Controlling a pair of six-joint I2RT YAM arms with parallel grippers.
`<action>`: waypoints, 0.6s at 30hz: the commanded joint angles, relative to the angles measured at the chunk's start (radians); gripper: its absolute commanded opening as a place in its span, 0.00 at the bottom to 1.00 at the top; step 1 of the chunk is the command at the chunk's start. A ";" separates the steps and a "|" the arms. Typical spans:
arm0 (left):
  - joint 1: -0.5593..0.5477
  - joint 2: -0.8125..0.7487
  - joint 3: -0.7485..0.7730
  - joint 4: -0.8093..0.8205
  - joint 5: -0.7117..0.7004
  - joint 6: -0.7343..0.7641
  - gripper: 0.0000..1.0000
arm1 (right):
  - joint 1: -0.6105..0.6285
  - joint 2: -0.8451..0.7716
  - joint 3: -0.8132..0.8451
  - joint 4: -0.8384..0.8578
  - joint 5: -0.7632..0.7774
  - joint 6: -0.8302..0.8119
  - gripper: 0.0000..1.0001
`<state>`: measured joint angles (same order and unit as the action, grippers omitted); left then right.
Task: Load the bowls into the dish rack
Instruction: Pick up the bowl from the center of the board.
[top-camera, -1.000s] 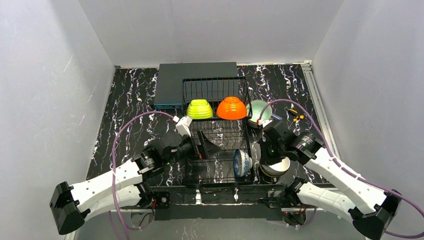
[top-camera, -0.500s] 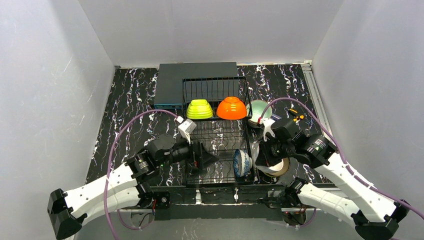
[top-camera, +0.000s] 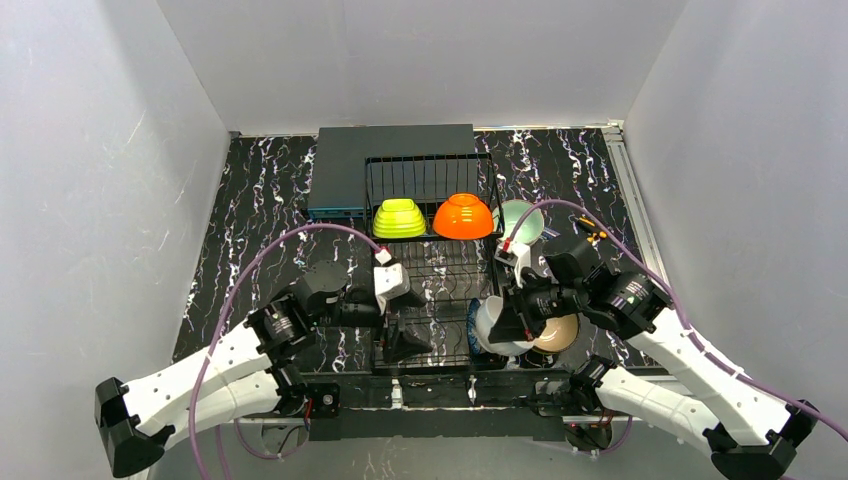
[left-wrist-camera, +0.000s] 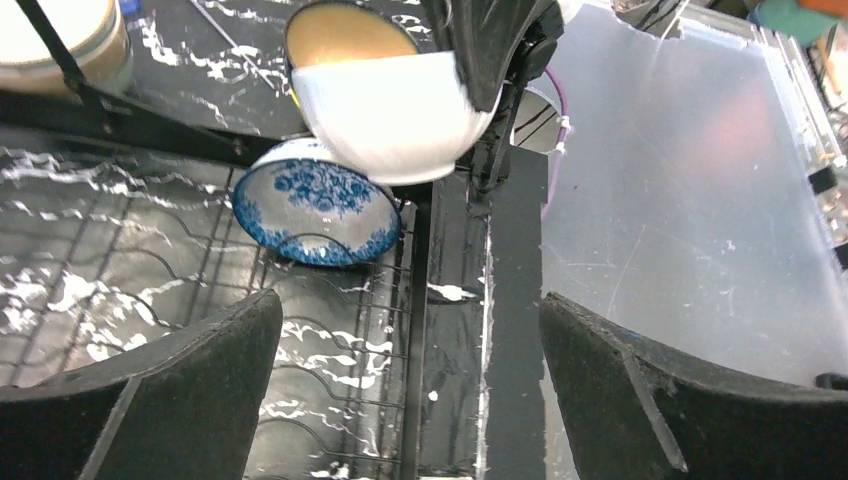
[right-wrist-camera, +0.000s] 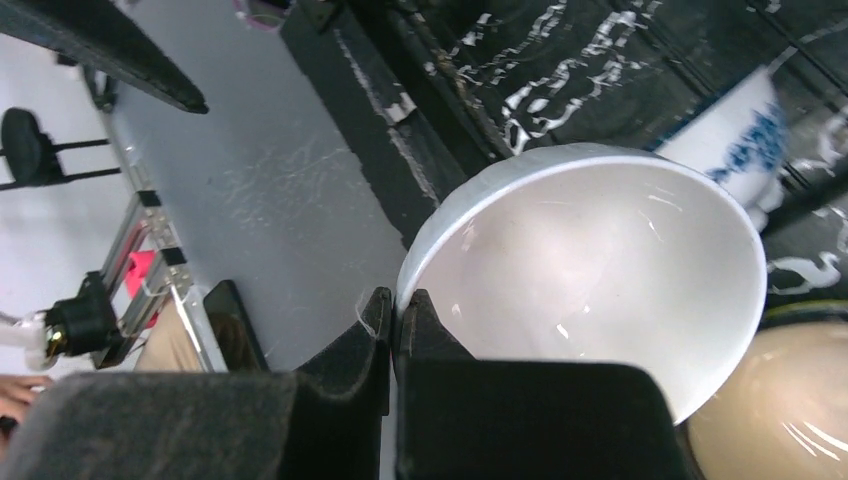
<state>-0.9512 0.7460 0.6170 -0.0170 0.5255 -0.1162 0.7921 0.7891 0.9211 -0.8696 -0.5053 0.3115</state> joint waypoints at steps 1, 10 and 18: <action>-0.008 0.008 0.081 -0.051 0.093 0.243 0.98 | 0.002 -0.023 -0.022 0.157 -0.180 0.021 0.01; -0.082 0.020 0.155 -0.082 0.123 0.665 0.98 | 0.002 -0.025 -0.061 0.244 -0.294 0.048 0.01; -0.202 0.105 0.223 -0.145 0.046 0.931 0.98 | 0.002 -0.011 -0.068 0.271 -0.351 0.057 0.01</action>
<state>-1.1137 0.8089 0.7818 -0.1127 0.5995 0.6365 0.7921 0.7856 0.8455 -0.6853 -0.7757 0.3603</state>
